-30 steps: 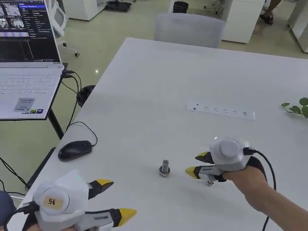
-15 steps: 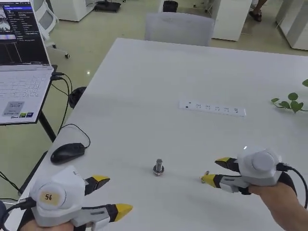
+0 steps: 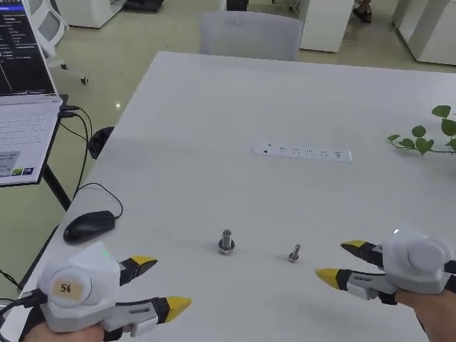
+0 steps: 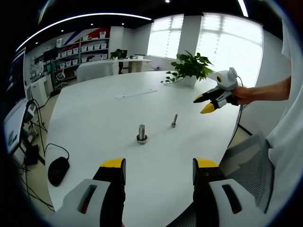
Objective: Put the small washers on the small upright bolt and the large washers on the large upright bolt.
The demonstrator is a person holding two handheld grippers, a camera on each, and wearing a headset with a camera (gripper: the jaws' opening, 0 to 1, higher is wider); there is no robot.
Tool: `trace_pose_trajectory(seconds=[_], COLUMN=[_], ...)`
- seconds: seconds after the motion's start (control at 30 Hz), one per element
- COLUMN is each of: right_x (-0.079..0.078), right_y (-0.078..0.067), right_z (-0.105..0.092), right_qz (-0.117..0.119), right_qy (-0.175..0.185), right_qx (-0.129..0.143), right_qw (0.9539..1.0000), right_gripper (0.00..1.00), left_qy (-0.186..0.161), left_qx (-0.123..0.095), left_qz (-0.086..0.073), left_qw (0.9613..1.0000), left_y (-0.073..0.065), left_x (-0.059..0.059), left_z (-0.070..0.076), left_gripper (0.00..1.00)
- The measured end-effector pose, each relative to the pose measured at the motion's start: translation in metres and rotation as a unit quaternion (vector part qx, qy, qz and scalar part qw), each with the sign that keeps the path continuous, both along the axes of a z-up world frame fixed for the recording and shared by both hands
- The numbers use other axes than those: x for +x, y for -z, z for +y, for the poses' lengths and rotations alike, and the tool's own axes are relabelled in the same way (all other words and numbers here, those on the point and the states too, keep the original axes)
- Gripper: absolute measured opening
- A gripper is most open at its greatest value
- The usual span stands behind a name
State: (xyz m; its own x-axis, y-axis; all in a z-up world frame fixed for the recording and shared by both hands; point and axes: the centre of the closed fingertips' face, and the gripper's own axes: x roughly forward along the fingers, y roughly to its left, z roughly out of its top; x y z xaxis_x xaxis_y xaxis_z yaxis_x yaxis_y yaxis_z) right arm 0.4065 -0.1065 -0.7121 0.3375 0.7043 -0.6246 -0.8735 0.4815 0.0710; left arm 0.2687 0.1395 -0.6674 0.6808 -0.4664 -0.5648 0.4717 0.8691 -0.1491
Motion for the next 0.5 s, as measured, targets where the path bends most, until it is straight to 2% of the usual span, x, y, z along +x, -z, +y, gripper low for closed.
trace_pose_trajectory(seconds=[0.5], right_x=[-0.018], right_y=[0.008], right_z=[-0.038], right_qz=[0.009], right_qy=[0.036], right_qx=[0.008], right_qw=[0.9993], right_gripper=[0.62], left_qy=[0.013], left_qx=[0.002], left_qz=[0.002], left_qw=[0.9999], left_y=[0.002], left_x=[0.005], left_z=[-0.007], left_gripper=[0.57])
